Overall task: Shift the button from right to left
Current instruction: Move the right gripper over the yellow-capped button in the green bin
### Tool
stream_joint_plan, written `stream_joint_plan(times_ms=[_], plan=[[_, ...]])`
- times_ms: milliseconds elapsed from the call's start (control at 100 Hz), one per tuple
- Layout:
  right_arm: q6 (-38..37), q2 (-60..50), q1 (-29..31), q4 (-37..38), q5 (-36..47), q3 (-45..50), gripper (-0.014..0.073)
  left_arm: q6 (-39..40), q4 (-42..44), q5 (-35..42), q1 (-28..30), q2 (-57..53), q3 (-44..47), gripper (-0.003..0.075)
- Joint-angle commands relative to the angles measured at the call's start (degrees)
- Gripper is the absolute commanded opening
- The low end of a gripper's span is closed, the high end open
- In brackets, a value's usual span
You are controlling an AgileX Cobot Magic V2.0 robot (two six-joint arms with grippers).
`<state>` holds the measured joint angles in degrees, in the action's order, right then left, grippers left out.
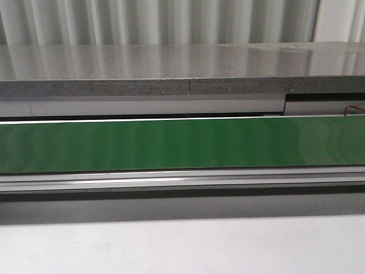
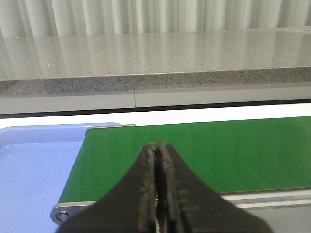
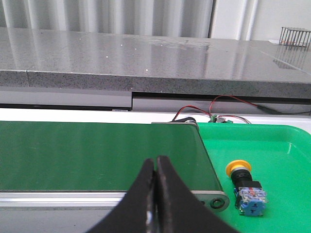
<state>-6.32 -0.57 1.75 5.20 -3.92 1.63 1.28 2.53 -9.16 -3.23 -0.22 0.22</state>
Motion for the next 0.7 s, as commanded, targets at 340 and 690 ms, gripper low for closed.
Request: stream_joint_plan(times_ms=[340, 690], plan=[[0.3, 6.4, 0.5, 0.1, -14.0, -16.9, -0.0067, -0.1, -0.5, 4.2, 0.1, -1.9, 2.2, -0.002], [0.3, 28.5, 0.4, -0.1, -25.3, -32.2, -0.0067, -0.1, -0.5, 4.2, 0.1, -1.9, 2.2, -0.002]])
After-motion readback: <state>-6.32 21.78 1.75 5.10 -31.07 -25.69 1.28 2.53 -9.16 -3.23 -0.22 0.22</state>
